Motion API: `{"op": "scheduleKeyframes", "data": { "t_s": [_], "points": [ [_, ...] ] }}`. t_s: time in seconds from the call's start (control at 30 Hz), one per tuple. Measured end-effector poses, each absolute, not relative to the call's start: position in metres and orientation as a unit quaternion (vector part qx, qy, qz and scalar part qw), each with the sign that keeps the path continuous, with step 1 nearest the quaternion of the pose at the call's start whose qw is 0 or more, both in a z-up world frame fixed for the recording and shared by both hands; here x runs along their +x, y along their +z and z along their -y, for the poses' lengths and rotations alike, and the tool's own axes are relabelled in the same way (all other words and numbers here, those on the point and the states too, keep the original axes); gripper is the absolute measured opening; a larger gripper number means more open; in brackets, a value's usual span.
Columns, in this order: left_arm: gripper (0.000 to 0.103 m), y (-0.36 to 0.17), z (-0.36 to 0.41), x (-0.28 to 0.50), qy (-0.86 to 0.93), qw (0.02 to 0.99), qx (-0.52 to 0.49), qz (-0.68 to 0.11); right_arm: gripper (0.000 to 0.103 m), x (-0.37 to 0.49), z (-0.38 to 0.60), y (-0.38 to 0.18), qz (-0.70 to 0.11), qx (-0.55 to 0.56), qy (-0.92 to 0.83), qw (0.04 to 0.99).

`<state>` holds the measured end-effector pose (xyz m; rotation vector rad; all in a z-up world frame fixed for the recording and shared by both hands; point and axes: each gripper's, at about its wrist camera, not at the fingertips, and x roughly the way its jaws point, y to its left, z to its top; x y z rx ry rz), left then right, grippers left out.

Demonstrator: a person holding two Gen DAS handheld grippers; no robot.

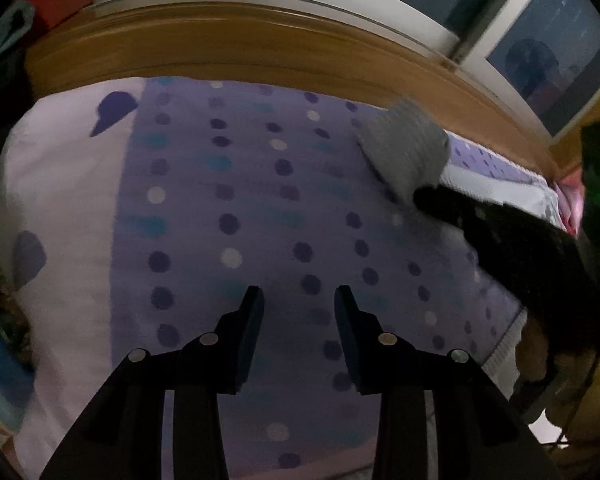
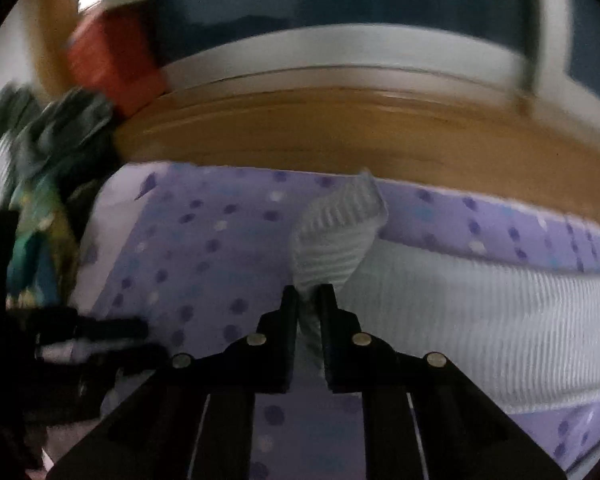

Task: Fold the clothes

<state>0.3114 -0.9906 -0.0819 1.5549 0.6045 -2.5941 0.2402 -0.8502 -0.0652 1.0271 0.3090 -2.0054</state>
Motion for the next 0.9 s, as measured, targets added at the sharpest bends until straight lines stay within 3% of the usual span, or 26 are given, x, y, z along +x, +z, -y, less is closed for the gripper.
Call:
{"op": "scheduleKeyframes", "data": {
  "t_s": [0.13, 0.27, 0.33, 0.43, 0.63, 0.9],
  "points": [
    [0.037, -0.081, 1.002, 0.316, -0.840, 0.043, 0.500, -0.208, 0.011, 0.273, 0.871, -0.069, -0.193, 0.415, -0.759, 0.464],
    [0.037, -0.077, 1.004, 0.318, -0.842, 0.029, 0.494, -0.215, 0.016, 0.279, 0.846, -0.060, -0.190, 0.409, -0.772, 0.448],
    [0.037, -0.076, 1.002, 0.315, -0.841, 0.008, 0.492, -0.226, 0.033, 0.275, 0.820, -0.054, -0.187, 0.400, -0.794, 0.417],
    [0.037, -0.077, 0.992, 0.294, -0.836, -0.025, 0.493, -0.240, 0.045, 0.267, 0.778, -0.050, -0.217, 0.380, -0.829, 0.349],
    [0.037, -0.089, 0.969, 0.259, -0.824, -0.033, 0.518, -0.226, 0.046, 0.240, 0.714, -0.068, -0.303, 0.375, -0.842, 0.242],
    [0.038, -0.092, 0.960, 0.241, -0.822, -0.007, 0.526, -0.218, 0.046, 0.226, 0.715, -0.085, -0.356, 0.336, -0.829, 0.270]
  ]
}}
